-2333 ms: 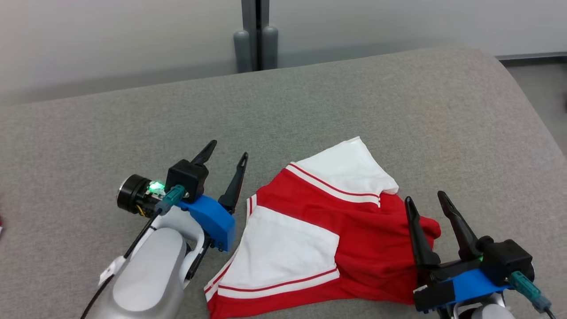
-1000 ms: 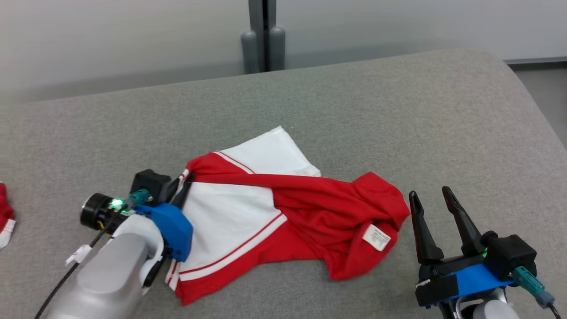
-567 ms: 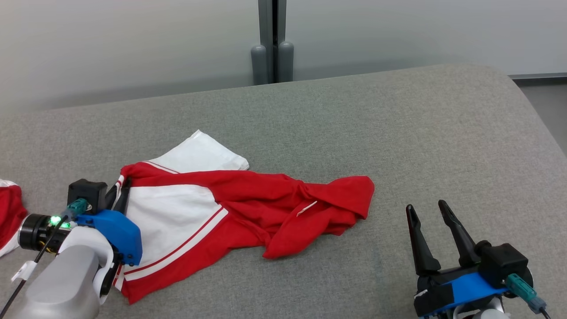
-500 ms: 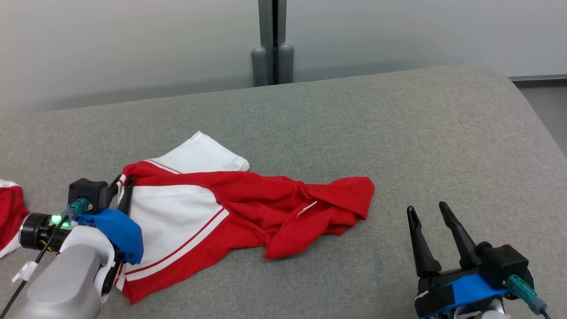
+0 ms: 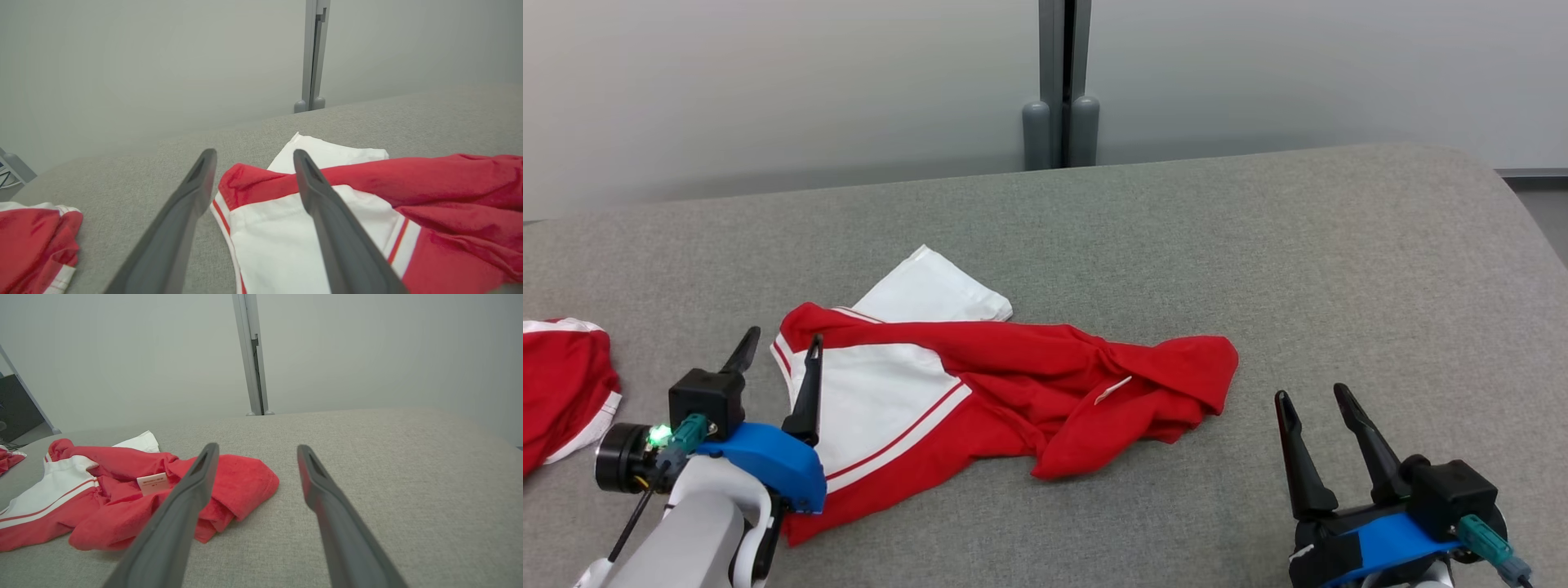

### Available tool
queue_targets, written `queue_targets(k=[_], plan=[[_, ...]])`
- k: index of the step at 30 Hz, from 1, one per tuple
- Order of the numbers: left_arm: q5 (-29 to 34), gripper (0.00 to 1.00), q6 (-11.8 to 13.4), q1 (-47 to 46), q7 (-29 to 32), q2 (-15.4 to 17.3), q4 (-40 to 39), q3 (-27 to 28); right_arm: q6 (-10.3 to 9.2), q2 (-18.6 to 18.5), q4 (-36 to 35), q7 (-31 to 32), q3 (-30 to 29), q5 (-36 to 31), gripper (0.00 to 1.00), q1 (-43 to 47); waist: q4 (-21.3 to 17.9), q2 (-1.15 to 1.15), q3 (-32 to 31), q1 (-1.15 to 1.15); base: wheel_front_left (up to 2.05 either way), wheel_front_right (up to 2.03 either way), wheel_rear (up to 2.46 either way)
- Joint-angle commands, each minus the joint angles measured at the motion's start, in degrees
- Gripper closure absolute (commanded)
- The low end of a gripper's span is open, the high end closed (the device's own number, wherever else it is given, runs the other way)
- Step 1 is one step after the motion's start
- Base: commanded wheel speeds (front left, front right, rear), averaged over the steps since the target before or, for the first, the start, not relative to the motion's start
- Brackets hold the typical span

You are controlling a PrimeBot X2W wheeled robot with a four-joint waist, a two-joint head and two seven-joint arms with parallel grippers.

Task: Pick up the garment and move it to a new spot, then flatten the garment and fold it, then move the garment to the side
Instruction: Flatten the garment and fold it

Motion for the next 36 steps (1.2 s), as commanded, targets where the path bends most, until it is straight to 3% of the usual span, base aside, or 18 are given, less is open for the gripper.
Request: queue_targets(k=[1,11,25,36], plan=[[0.6,0.0,-0.1,1.2,-0.2,-0.4,-0.5,0.7,0.01,-0.2,0.2,-0.2,0.1,0.3,0.0,0.3,0.2,0.0,0.1,0.0,0.0,0.0,0.0],[2.2,0.0,0.6,7.5,-0.2,-3.0,-3.0,5.8,0.01,-0.1,0.4,-0.2,-0.4,0.5,0.0,0.1,0.6,0.0,0.8,0.0,0.0,0.0,0.0],[0.8,0.0,-2.1,11.2,0.1,-6.2,3.4,4.5,0.01,-0.1,0.8,-0.2,-0.2,0.8,0.0,-0.4,0.8,0.0,1.4,0.0,0.0,0.0,0.0],[0.5,0.0,-1.6,11.7,-0.1,-7.0,7.2,5.1,0.01,-0.1,1.5,-0.2,-0.1,1.0,0.0,-0.5,0.1,0.0,1.1,0.0,0.0,0.0,0.0]])
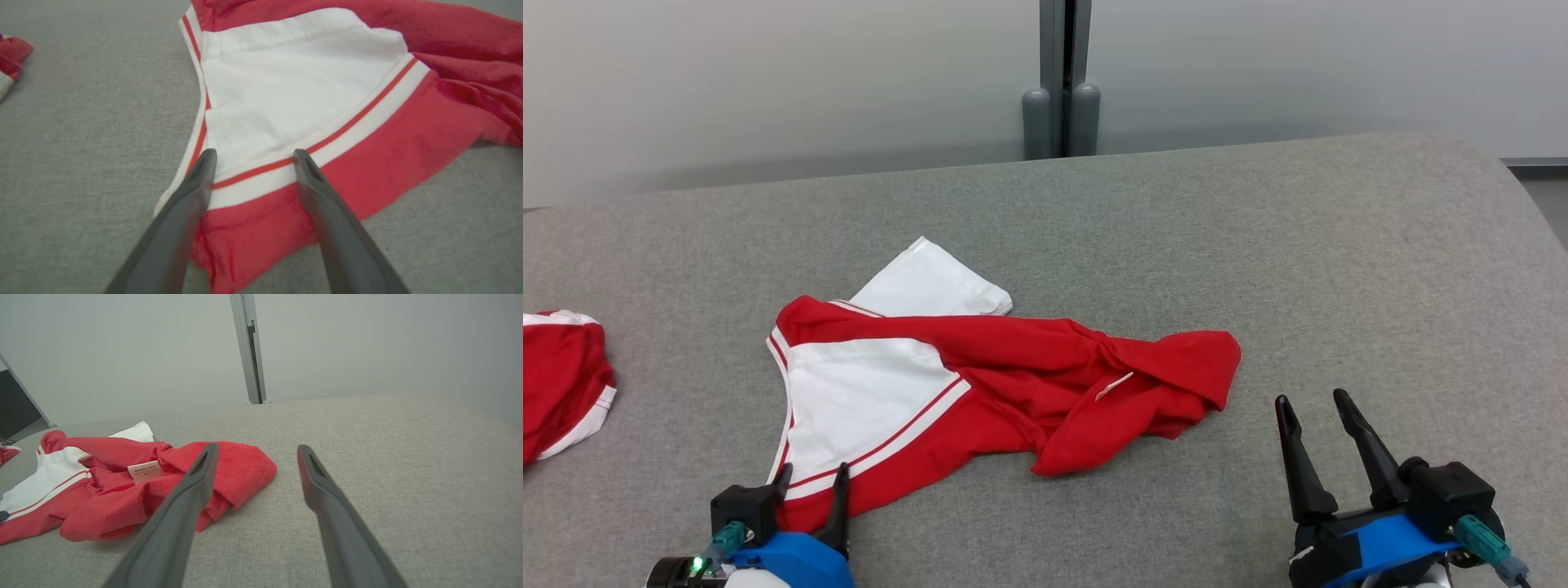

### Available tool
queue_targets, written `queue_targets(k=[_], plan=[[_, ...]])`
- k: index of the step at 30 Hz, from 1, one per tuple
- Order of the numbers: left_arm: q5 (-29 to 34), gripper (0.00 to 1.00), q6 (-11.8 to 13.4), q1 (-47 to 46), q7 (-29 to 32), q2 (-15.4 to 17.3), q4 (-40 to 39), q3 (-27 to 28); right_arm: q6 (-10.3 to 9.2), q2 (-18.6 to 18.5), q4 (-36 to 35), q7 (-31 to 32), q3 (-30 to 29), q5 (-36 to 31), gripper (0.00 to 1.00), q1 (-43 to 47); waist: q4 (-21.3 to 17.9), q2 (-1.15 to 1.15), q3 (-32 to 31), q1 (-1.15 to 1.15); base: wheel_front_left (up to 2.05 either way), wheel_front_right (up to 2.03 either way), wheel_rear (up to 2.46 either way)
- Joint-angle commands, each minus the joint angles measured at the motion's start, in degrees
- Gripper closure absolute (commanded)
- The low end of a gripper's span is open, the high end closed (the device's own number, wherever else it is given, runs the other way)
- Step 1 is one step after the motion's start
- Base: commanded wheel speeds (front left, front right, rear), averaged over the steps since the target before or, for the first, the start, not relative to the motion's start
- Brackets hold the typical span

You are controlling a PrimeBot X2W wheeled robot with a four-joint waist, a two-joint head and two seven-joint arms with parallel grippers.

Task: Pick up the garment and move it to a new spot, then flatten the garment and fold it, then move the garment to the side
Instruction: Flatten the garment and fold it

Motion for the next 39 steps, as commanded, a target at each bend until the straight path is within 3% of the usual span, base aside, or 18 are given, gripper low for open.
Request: queue_targets(k=[1,10,19,20,21,22,30,39], plan=[[0.1,0.0,0.0,0.1,-0.3,0.0,0.4,0.5,0.01,-0.1,0.2,-0.2,0.0,0.3,0.0,-0.3,0.0,0.0,-0.1,0.0,0.0,0.0,0.0],[0.6,0.0,-0.6,-4.7,-0.3,-0.2,3.2,0.6,0.01,-0.1,0.8,-0.2,0.8,0.0,0.0,-0.9,-0.9,0.0,-0.2,0.0,0.0,0.0,0.0],[-0.4,0.0,-3.3,-7.9,0.9,-0.7,9.6,0.1,0.01,-0.1,1.1,-0.2,1.2,0.2,0.0,-1.0,-2.4,0.0,0.4,0.0,0.0,0.0,0.0],[-0.2,0.1,-3.5,-8.4,1.0,-0.7,10.2,-0.1,0.01,-0.1,1.1,-0.2,1.3,0.2,0.0,-1.0,-2.4,0.0,0.5,0.0,0.0,0.0,0.0],[-0.2,0.7,-3.9,-8.8,0.9,-0.8,10.8,-0.1,0.01,-0.1,1.0,-0.2,1.2,0.2,0.0,-1.1,-2.5,0.0,0.6,0.0,0.0,0.0,0.0],[-0.2,1.0,-4.0,-9.0,0.8,-1.0,11.2,-0.2,0.01,-0.1,0.9,-0.2,1.2,0.2,0.0,-1.2,-2.5,0.0,0.8,0.0,0.0,0.0,0.0],[1.4,1.0,-4.1,-10.4,-0.3,-1.9,9.6,0.6,0.01,-0.1,0.8,-0.2,0.4,0.0,0.0,-0.5,-1.1,0.0,0.5,0.0,0.0,0.0,0.0],[6.1,1.0,-3.4,-0.4,-0.3,-2.9,-8.9,3.2,0.01,-0.1,0.5,-0.2,0.0,0.1,0.0,0.7,1.8,0.0,-0.5,0.0,0.0,0.0,0.0]])
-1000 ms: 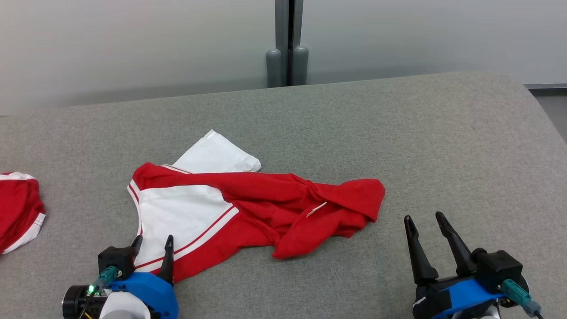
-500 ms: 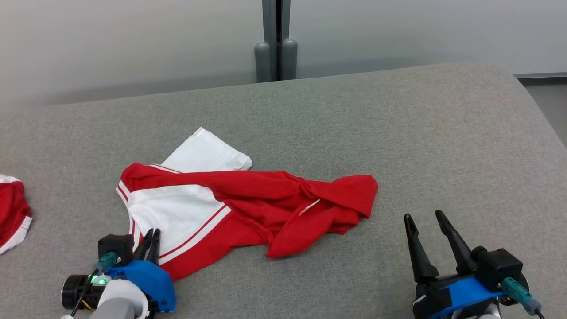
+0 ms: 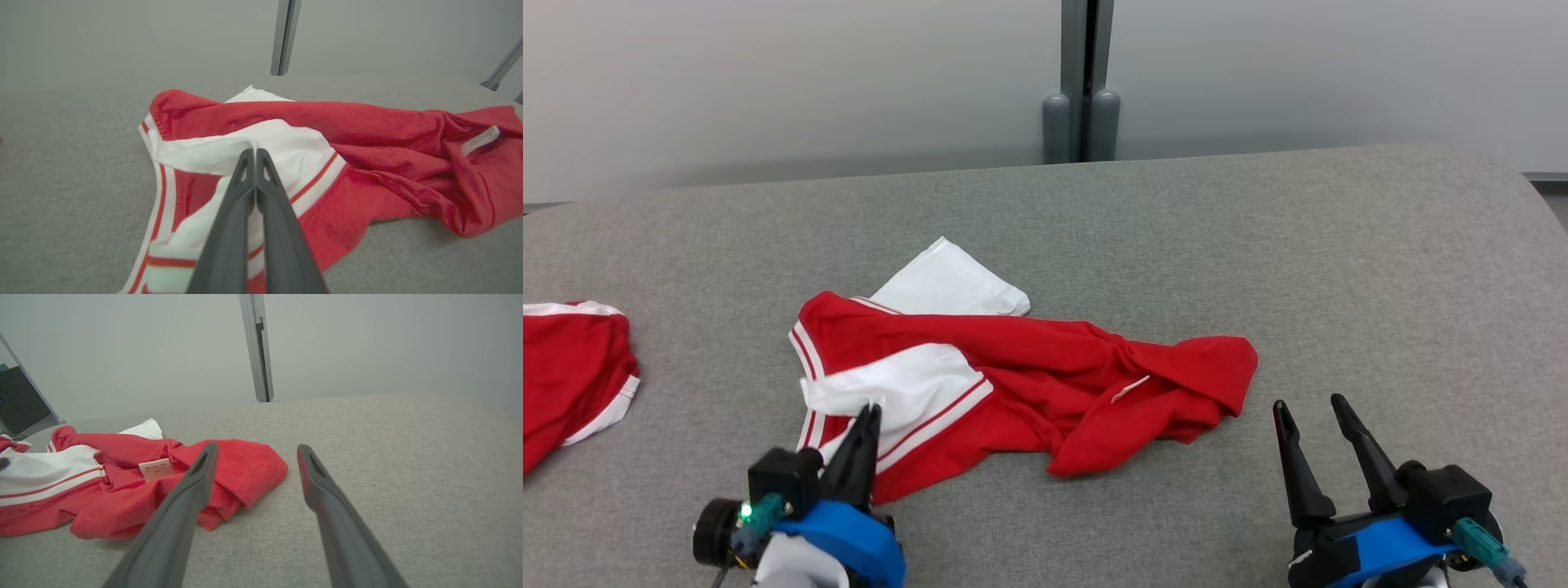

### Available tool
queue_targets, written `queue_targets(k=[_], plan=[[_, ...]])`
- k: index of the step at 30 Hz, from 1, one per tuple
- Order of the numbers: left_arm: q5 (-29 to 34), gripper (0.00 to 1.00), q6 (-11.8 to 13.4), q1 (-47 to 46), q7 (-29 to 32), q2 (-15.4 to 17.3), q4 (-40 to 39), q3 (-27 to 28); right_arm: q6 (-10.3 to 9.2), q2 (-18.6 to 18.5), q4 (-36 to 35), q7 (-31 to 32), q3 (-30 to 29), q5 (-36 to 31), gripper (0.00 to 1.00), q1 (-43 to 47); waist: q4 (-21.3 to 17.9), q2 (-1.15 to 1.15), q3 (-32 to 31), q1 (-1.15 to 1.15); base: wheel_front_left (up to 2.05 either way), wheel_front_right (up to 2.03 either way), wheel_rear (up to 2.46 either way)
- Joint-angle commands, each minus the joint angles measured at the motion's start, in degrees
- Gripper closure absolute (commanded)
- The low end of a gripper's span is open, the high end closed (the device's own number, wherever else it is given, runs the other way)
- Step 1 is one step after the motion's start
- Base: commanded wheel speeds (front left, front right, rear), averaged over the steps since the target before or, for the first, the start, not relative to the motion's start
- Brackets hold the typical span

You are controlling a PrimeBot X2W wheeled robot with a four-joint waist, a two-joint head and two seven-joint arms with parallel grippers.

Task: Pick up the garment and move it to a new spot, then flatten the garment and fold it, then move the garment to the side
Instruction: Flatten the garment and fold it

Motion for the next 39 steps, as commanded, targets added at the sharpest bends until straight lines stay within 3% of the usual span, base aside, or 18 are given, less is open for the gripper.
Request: queue_targets(k=[1,11,23,24,25,26,34,39], plan=[[0.9,1.0,-0.1,3.5,-0.1,-0.2,-3.1,0.0,0.01,-0.1,-0.1,-0.2,0.1,0.2,0.0,0.6,0.7,0.0,0.1,0.0,0.0,0.0,0.0],[4.7,1.0,0.2,19.2,-0.2,0.0,-15.3,1.1,0.01,-0.1,0.1,-0.2,-0.1,0.1,0.0,0.6,2.2,0.0,0.5,0.0,0.0,0.0,0.0],[6.7,1.0,0.6,27.0,-0.2,-1.0,-14.5,6.0,0.01,-0.1,1.0,-0.2,-0.1,-0.1,0.0,0.9,2.5,0.0,-0.4,0.0,0.0,0.0,0.0],[7.1,0.79,0.9,27.3,-0.2,-1.0,-14.3,6.8,0.01,-0.1,1.1,-0.2,-0.1,-0.1,0.0,0.9,2.5,0.0,-0.7,0.0,0.0,0.0,0.0],[7.2,0.35,1.1,27.6,-0.2,-1.1,-14.5,7.6,0.01,-0.1,1.2,-0.2,-0.1,-0.1,0.0,1.0,2.4,0.0,-0.9,0.0,0.0,0.0,0.0],[7.6,0.0,1.1,27.7,-0.2,-1.2,-14.8,8.4,0.01,-0.1,1.3,-0.2,-0.2,-0.1,0.0,1.1,2.4,0.0,-1.1,0.0,0.0,0.0,0.0],[10.5,0.0,-0.4,26.8,-0.2,-3.0,-22.8,16.9,0.01,-0.1,1.9,-0.2,0.0,-0.1,0.0,1.8,2.2,0.0,-2.5,0.0,0.0,0.0,0.0],[12.2,0.0,-1.3,22.5,-0.2,-3.8,-23.6,21.1,0.01,-0.1,2.1,-0.2,0.5,0.1,0.0,1.7,1.5,0.0,-2.8,0.0,0.0,0.0,0.0]])
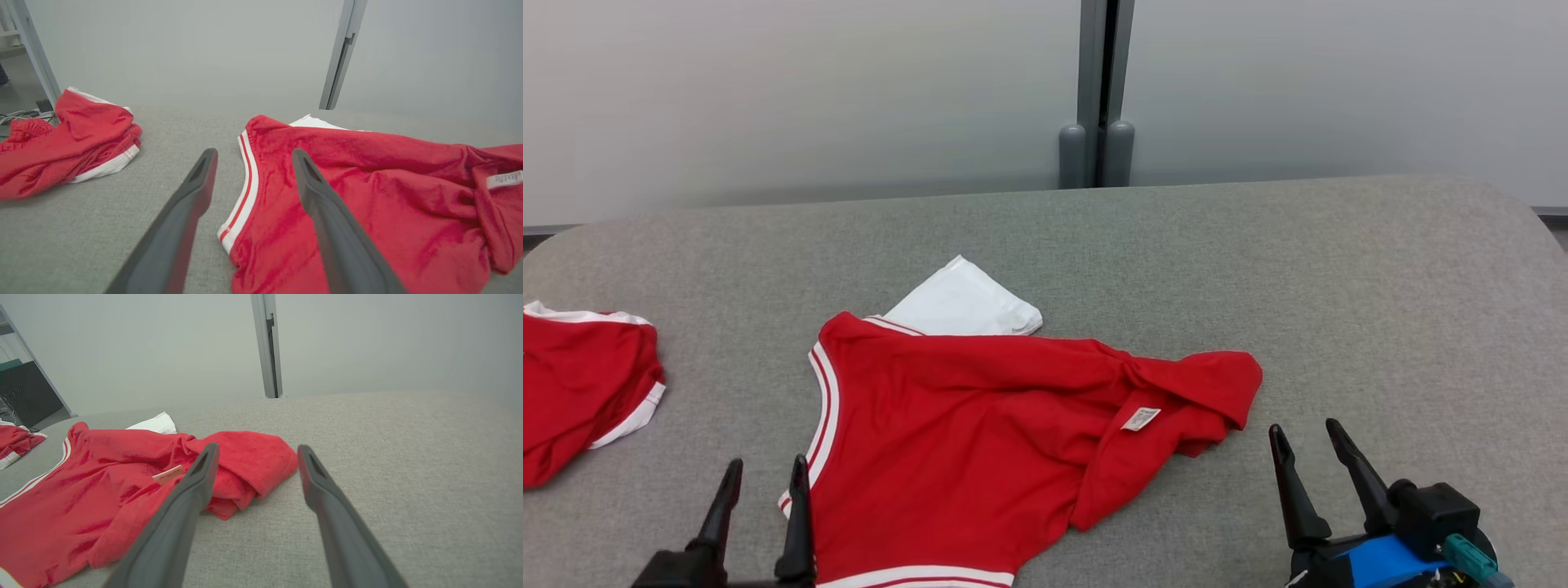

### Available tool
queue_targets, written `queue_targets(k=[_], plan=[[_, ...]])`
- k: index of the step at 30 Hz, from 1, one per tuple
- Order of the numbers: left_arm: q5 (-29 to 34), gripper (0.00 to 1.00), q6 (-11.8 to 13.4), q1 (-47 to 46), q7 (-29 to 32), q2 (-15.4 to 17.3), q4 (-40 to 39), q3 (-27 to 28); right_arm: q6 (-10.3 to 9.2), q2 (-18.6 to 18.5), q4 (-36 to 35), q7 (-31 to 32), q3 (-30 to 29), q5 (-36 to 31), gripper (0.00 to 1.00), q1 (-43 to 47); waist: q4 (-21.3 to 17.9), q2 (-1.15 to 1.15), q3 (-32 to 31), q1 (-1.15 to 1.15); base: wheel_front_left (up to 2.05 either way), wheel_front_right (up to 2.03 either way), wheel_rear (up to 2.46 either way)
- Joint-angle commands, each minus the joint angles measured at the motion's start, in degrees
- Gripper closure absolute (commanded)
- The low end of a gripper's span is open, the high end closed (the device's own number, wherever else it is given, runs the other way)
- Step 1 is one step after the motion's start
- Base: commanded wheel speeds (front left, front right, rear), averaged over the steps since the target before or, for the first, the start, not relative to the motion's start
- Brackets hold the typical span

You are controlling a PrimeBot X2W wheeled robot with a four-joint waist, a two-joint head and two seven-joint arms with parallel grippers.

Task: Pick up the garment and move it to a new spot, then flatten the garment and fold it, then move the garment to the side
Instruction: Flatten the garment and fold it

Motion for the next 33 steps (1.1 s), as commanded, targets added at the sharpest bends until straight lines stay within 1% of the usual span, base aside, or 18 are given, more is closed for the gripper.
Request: queue_targets(k=[1,4,5,12,17,24,28,33], plan=[[0.8,0.0,-0.3,-2.2,-0.2,-0.2,-0.1,0.8,0.01,-0.2,0.0,-0.2,0.1,0.1,0.0,0.4,-0.3,0.0,0.0,0.0,0.0,0.0,0.0],[1.6,0.0,-1.0,-6.3,-0.2,0.1,1.1,1.9,0.01,-0.2,-0.1,-0.2,0.1,0.0,0.0,-0.1,-1.0,0.0,0.6,0.0,0.0,0.0,0.0],[1.9,0.0,-1.3,-9.6,-0.2,0.6,2.8,2.5,0.01,-0.2,-0.2,-0.2,0.0,0.0,0.0,-0.5,-1.4,0.0,1.1,0.0,0.0,0.0,0.0],[1.4,0.0,-2.0,-20.1,-0.1,2.7,11.5,3.9,0.01,-0.2,-0.3,-0.2,0.1,0.3,0.0,-1.8,-3.7,0.0,3.3,0.0,0.0,0.0,0.0],[0.8,0.0,-2.6,-26.8,1.2,4.6,16.6,4.1,0.01,-0.1,-0.5,-0.2,-0.2,0.3,0.0,-2.9,-5.2,0.0,5.3,0.0,0.0,0.0,0.0],[-0.7,0.0,-3.9,-34.7,6.5,8.1,22.8,2.6,0.01,-0.1,-0.9,-0.2,-0.4,0.3,0.0,-4.8,-7.1,0.0,8.6,0.0,0.0,0.0,0.0],[-1.7,0.0,-4.3,-37.7,11.0,10.4,26.3,0.7,0.01,-0.2,-1.1,-0.2,0.0,0.8,0.0,-5.6,-8.2,0.0,10.1,0.0,0.0,0.0,0.0],[-4.0,0.0,-4.7,-39.8,15.1,12.2,30.6,-2.1,0.01,-0.2,-1.2,-0.2,0.3,1.2,0.0,-6.5,-9.4,0.0,11.6,0.0,0.0,0.0,0.0]])
